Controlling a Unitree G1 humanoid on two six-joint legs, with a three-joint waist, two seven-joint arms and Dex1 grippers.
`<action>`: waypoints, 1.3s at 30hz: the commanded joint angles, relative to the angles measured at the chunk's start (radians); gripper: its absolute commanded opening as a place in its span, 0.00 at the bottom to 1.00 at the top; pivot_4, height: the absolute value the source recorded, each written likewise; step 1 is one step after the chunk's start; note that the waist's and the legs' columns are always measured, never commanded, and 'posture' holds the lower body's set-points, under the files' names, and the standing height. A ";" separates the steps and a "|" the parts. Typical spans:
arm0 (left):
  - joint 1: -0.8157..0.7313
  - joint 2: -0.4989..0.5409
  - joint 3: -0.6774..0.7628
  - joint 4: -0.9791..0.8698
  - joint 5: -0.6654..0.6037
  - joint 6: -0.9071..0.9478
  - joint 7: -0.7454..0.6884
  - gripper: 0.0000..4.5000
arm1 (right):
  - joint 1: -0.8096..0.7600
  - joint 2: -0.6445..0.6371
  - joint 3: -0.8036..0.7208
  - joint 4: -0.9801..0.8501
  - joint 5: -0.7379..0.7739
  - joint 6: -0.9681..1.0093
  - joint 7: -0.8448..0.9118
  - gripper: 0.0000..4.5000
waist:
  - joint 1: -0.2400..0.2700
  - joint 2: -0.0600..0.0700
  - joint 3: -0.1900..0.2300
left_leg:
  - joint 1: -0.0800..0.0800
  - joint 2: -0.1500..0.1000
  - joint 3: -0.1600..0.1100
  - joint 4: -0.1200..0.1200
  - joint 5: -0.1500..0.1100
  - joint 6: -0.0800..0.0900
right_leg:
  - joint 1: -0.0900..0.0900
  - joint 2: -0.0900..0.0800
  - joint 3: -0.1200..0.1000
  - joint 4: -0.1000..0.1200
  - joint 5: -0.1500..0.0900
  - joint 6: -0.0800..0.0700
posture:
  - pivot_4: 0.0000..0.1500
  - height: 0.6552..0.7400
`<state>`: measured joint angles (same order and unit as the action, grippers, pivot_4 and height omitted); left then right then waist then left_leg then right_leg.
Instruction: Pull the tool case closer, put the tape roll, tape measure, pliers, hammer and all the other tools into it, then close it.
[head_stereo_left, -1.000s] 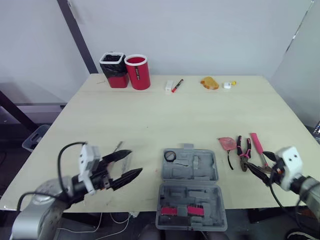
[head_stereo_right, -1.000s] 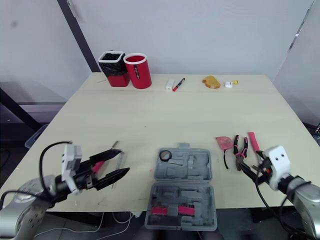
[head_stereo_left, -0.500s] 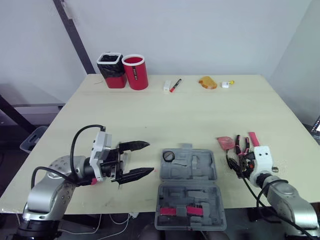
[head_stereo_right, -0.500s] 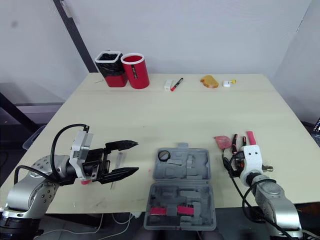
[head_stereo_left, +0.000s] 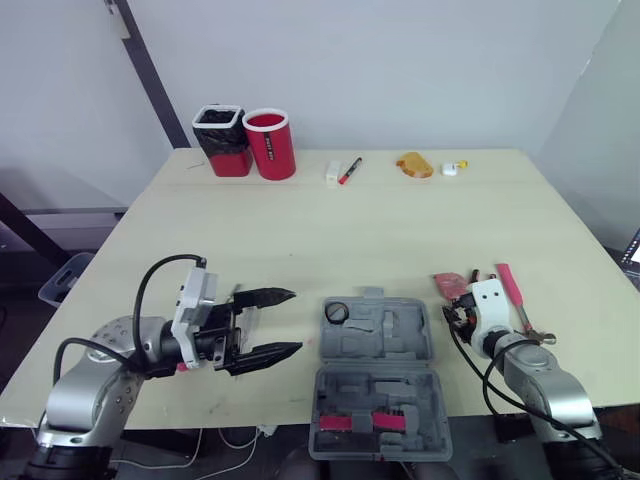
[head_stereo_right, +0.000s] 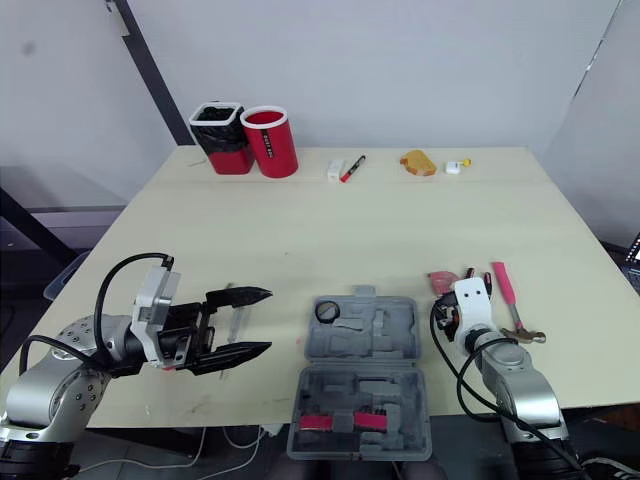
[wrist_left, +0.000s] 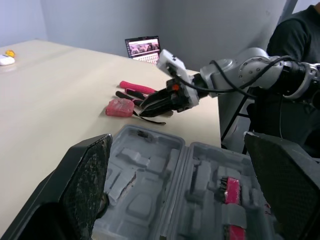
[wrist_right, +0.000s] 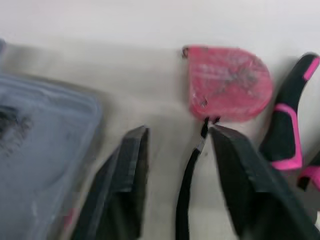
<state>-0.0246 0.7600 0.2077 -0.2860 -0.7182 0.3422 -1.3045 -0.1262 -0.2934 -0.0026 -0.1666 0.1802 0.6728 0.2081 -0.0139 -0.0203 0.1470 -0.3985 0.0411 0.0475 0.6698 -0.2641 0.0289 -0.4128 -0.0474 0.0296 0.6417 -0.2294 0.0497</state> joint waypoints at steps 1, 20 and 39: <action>-0.002 0.010 0.024 -0.012 -0.023 -0.016 -0.028 1.00 | -0.035 0.011 -0.002 0.027 -0.030 -0.023 -0.024 0.49 | -0.001 0.000 0.000 | 0.000 0.000 0.000 0.000 0.000 0.000 | 0.000 0.000 0.000 0.000 0.000 0.000 | 1.00 1.00; -0.003 -0.011 0.015 -0.024 -0.006 -0.026 -0.005 1.00 | -0.103 0.072 -0.013 0.185 -0.093 -0.063 -0.071 0.01 | -0.002 0.000 0.000 | 0.000 0.000 0.000 0.000 0.000 0.000 | 0.000 0.000 0.000 0.000 0.000 0.000 | 1.00 1.00; 0.031 -0.004 -0.001 -0.018 0.001 -0.035 -0.029 1.00 | 0.255 -0.047 -0.036 -0.209 0.001 0.036 0.096 0.01 | 0.001 0.000 0.000 | 0.000 0.001 -0.001 -0.001 0.000 0.000 | 0.000 0.000 0.000 0.000 0.000 0.000 | 1.00 1.00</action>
<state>0.0081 0.7487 0.1962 -0.2883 -0.7100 0.3209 -1.3237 0.0929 -0.3281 -0.0173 -0.3156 0.1645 0.6915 0.2875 -0.0124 -0.0205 0.1470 -0.3981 0.0417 0.0461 0.6690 -0.2642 0.0288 -0.4128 -0.0476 0.0294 0.6414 -0.2297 0.0499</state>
